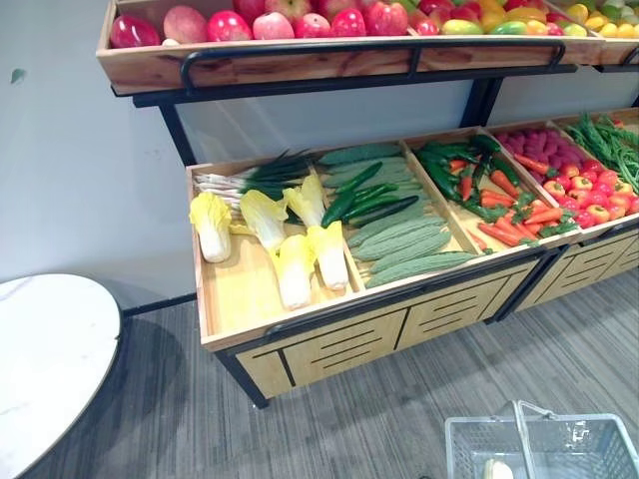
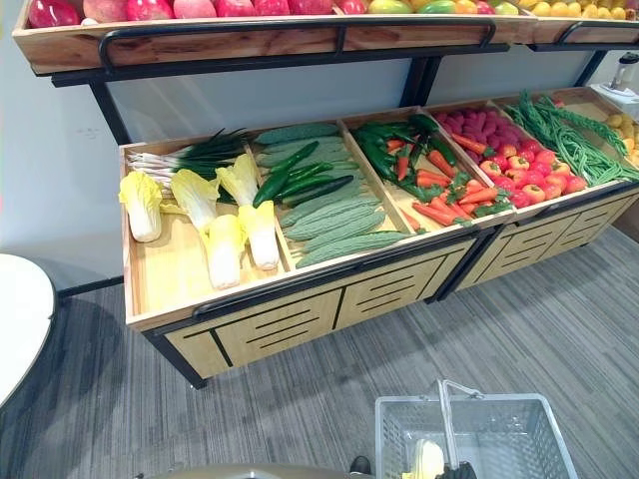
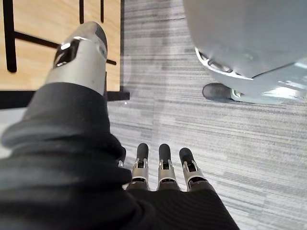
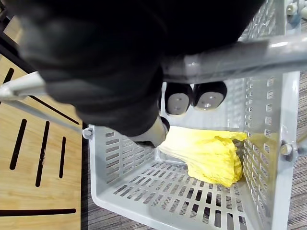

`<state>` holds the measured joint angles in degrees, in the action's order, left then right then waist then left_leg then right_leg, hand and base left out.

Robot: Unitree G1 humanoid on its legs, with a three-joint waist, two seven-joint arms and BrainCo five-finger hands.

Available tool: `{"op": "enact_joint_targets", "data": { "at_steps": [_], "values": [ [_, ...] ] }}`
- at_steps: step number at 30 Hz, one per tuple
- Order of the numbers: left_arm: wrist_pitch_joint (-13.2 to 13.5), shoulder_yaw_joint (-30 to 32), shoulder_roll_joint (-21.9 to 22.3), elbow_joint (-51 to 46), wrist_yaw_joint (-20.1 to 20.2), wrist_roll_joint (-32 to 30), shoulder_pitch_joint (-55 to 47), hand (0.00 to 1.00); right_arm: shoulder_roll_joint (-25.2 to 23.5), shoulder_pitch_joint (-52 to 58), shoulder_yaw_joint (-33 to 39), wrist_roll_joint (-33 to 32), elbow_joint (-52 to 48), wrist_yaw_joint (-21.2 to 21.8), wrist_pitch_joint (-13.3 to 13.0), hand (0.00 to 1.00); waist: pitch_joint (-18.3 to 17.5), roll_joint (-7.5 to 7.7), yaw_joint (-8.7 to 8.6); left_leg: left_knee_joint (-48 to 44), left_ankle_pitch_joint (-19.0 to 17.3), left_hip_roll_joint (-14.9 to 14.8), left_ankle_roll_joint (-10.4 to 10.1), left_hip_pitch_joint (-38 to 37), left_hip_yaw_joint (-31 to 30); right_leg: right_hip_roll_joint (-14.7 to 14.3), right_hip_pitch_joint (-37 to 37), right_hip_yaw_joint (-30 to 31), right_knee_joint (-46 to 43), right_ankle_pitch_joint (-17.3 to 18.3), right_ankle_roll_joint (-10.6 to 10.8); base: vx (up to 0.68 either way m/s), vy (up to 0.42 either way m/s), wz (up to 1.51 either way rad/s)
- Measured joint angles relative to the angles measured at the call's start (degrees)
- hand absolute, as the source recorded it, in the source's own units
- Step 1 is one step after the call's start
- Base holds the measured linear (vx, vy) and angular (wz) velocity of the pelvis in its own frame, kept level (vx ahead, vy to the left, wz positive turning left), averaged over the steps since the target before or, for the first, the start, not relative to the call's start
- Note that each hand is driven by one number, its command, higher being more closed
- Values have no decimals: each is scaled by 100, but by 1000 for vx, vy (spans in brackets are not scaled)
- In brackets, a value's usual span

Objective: Pick vegetable in the basket

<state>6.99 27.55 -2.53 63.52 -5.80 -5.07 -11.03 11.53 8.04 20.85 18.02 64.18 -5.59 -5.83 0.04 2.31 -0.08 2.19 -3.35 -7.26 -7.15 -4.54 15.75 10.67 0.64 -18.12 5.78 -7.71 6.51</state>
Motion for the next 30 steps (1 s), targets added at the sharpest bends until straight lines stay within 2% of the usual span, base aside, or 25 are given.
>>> {"op": "enact_joint_targets", "data": {
  "at_steps": [3,5,7,9,10,11,13,14,15,16,17,18,20,21,22,23,24,25,26,27,28,30],
  "values": [
    [-2,-208,-25,-1,-7,-37,-21,0,7,-10,-96,0,3,-1,0,100,55,-9,16,-71,-72,-29,-1,-93,123,-24,-11,138,-69,34,13,1,-3,-20],
    [-1,-332,-31,-10,-10,-42,-1,0,21,-12,-90,-14,-1,-2,-1,100,187,-42,3,-675,-422,-131,14,7,129,10,18,219,-430,229,28,-3,14,-16],
    [-1,-541,-41,-24,-18,-45,15,0,56,-8,-35,-66,-24,-5,-2,100,318,-123,-16,-1590,-966,-328,36,197,144,48,205,361,-1145,521,122,-37,54,-20],
    [0,-758,-120,-19,-22,-119,46,0,23,-66,53,-109,-65,-13,-66,100,400,-100,-20,-2123,-1252,-419,97,352,339,65,504,680,-1609,590,165,-36,99,-47],
    [0,-785,-136,-18,-26,-146,55,0,15,-77,57,-113,-77,-13,-72,100,422,-92,-21,-2152,-1275,-428,104,359,397,64,547,755,-1655,568,198,-76,132,-77],
    [0,-942,-234,-16,-48,-244,98,0,-40,-130,56,-136,-119,-25,-102,100,521,-43,-23,-2239,-1361,-451,138,371,598,41,754,1014,-1763,410,206,-134,132,-84],
    [-1,-1037,-334,-13,-90,-282,198,0,-127,-144,-1,-280,-216,-28,-114,100,591,0,-40,-2238,-1376,-503,219,407,942,-66,965,1263,-1523,-178,221,-182,145,-99],
    [1,-1039,-369,-18,-113,-376,248,0,-176,-134,-66,-321,-303,-23,-130,100,616,-171,-54,-2179,-1277,-615,360,453,1253,-188,982,1273,-983,-851,196,-207,139,-97],
    [11,-1100,-409,-50,-133,-536,316,0,-250,-214,-108,-329,-329,-8,-135,100,758,-117,-83,-2084,-1169,-668,463,452,1550,-149,1115,925,-1269,-741,15,-219,124,-88],
    [11,-1142,-455,-87,-139,-571,344,0,-281,-228,-106,-335,-326,-2,-130,100,804,-78,-132,-1996,-1110,-651,482,434,1638,-53,1232,561,-1848,-277,-268,-205,105,-70],
    [9,-1193,-493,-120,-151,-729,379,0,-307,-157,-72,-345,-265,-15,-106,100,820,-60,-143,-1742,-947,-633,481,311,1838,183,1295,-256,-2992,545,-710,-130,104,-79],
    [8,-1252,-475,-206,-153,-753,299,0,-303,-69,-37,-343,-225,-19,-66,100,822,-62,-122,-1490,-783,-635,483,91,2173,356,1095,-889,-3634,931,-870,-79,97,-96],
    [6,-1334,-456,-203,-151,-754,207,0,-282,-77,-49,-320,-223,-18,-60,100,819,-51,-118,-1381,-704,-650,467,-77,2669,538,859,-1345,-3943,1254,-894,-42,0,-138],
    [-3,-1390,-434,-184,-137,-753,156,0,-272,-176,-46,-277,-117,-12,-50,100,852,-2,-110,-1386,-678,-651,423,-199,3207,703,820,-1582,-3991,1490,-863,-52,-94,-194],
    [-5,-1381,-439,-183,-131,-751,179,0,-274,-247,-43,-273,-42,-8,-51,100,881,87,-110,-1465,-671,-621,400,-290,3498,614,906,-1710,-3798,1523,-839,-33,-119,-186],
    [-10,-1365,-433,-179,-132,-750,192,0,-259,-270,-36,-274,-31,-5,-50,100,878,45,-108,-1457,-663,-627,390,-304,3633,436,906,-1730,-3548,1521,-838,-53,-142,-181],
    [1,-1376,-386,-177,-106,-752,183,0,-234,-324,-42,-273,-36,-9,-67,100,865,6,-97,-1352,-652,-671,398,-256,3836,1,783,-1612,-2632,1487,-783,-116,-211,-193],
    [2,-1381,-354,-146,-96,-752,293,0,-230,-479,-38,-269,-24,-11,-37,100,899,-171,-88,-1296,-597,-805,457,-292,4119,-381,634,-1435,-1712,1582,-847,-119,-246,-183],
    [10,-1398,-291,-122,-87,-753,365,0,-215,-522,-19,-269,-31,-18,-16,100,954,-258,-129,-1296,-573,-904,468,-296,4274,-391,620,-1604,-1740,1670,-751,-90,-240,-133],
    [49,-1449,-271,-102,-73,-798,472,0,-164,-444,66,-254,-29,-51,31,100,997,-208,-179,-1507,-622,-910,385,-295,4468,30,805,-1647,-2644,1875,-934,-6,-212,-81],
    [18,-1486,-373,-46,-90,-814,597,0,-149,-320,62,-241,3,-35,77,100,1075,-167,-192,-1807,-706,-1025,255,-356,4474,-71,749,-1481,-2568,2008,-669,7,-204,-65],
    [20,-1493,-309,28,-82,-864,614,0,-163,-158,33,-241,-24,-32,73,100,1011,-327,-194,-2009,-627,-1357,333,-298,4456,-533,519,-1360,-1826,1702,-725,-6,-177,-53]
  ]
}}
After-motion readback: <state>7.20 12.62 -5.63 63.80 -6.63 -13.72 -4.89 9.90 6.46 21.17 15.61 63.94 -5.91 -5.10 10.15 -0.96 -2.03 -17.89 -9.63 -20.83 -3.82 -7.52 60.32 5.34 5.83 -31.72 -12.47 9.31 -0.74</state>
